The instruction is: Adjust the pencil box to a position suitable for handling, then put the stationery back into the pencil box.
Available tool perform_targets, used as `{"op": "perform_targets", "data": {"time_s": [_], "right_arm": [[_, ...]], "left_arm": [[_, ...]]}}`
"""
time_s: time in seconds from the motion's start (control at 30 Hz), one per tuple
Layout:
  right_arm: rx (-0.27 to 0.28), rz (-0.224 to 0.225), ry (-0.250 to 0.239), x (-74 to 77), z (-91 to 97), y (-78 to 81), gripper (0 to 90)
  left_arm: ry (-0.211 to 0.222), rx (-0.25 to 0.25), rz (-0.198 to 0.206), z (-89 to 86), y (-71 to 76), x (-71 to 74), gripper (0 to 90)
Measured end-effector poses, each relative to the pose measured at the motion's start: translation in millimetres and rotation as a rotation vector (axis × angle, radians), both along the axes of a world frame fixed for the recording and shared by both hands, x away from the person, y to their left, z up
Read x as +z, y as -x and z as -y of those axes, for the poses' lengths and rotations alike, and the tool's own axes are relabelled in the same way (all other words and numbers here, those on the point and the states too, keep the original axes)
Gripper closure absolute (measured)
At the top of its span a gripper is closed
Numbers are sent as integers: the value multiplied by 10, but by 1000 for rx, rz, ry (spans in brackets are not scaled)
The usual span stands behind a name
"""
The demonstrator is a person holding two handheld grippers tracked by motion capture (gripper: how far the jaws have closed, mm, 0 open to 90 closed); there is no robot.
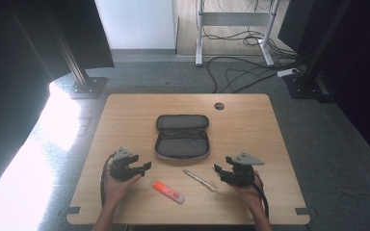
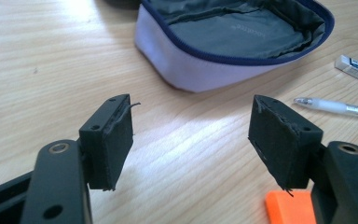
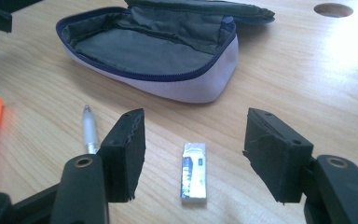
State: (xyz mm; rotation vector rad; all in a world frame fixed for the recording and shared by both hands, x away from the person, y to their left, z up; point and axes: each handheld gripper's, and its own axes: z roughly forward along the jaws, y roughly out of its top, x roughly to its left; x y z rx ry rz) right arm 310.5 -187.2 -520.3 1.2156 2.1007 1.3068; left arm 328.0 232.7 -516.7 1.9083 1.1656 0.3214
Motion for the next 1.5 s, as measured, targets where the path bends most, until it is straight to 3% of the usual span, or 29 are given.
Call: {"op": "perform_targets", "data": {"time_s": [0.33, 0.6, 0.73, 0.77, 0.83, 1.23, 1.5], "right_arm": [[-20, -5, -17, 6, 70, 94, 382], [-27, 3, 9, 5, 67, 103, 379], [-32, -6, 13, -22, 69, 73, 384], [-32, -14, 23, -45, 57, 55, 385], [-30, -16, 25, -54, 50, 48, 386], [-34, -32, 57, -127, -33, -46, 399], [-36, -90, 111, -249, -111, -136, 430]], "left_arm": [[-4, 10, -9, -112, 49, -88, 319], [-15, 11, -8, -96, 66, -90, 318], [-10, 12, -12, -102, 62, -96, 320], [26, 2, -23, -113, 56, -94, 321], [43, 0, -24, -118, 56, -86, 322], [6, 4, -40, -121, 24, -134, 327], [9, 7, -44, -130, 18, -146, 327]]}}
